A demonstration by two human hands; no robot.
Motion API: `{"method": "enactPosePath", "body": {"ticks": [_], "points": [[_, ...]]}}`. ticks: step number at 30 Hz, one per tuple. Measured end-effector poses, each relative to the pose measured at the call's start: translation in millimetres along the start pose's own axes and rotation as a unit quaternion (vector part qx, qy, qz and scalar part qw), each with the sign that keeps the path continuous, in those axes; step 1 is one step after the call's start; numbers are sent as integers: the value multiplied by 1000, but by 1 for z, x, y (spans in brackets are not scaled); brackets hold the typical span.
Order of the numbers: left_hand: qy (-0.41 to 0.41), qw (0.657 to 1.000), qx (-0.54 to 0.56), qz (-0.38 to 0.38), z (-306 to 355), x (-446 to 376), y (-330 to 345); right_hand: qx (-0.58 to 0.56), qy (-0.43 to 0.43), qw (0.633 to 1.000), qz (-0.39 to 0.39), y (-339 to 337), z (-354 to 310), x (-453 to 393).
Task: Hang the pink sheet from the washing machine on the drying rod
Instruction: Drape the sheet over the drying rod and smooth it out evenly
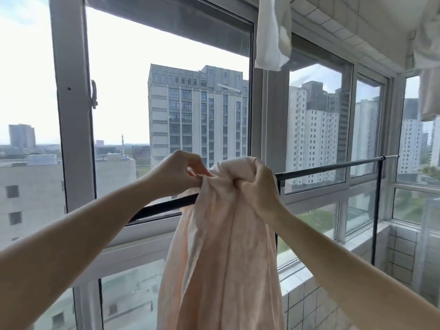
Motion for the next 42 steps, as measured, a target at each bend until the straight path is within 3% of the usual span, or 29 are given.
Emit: {"method": "enactPosePath", "body": {"ticks": [4, 13, 16, 18, 21, 23, 26, 30, 37, 42], "points": [[22, 999, -6, 34, 4, -47, 18, 24, -27, 998, 54, -26, -3, -49], [40, 999, 12, -29, -5, -119, 72, 50, 22, 990, 133, -72, 38, -121], [40, 998, 4, -55, -9, -128, 87, 164, 32, 976, 137, -85, 53, -120], [32, 995, -18, -97, -15, -128, 94, 247, 86, 962, 75, -90, 64, -115], [46, 980, -59, -182, -21, -121, 99, 382, 171, 908, 5, -89, 69, -100], [46, 977, -58, -199, -19, -117, 95, 428, 102, 897, 49, -83, 59, -87], [43, 976, -55, -205, -13, -115, 84, 342, -42, 937, 52, -62, 32, -58], [70, 974, -65, -206, -9, -107, 66, 234, 10, 969, -76, -24, 9, -30], [95, 975, -44, -196, -21, -85, 22, 249, 33, 968, -26, 5, -2, -11], [108, 984, -41, -137, -30, -69, -10, 263, -42, 964, 25, 12, -57, 1]]}}
Point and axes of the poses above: each hand's wrist, its own x-axis away from the middle knuckle, its own y-axis out of the palm, z = x × y, the point moved 2 cm from there along -x, towards the middle knuckle, and after that the axes turned 10 degrees about y, right-handed, at the moved point
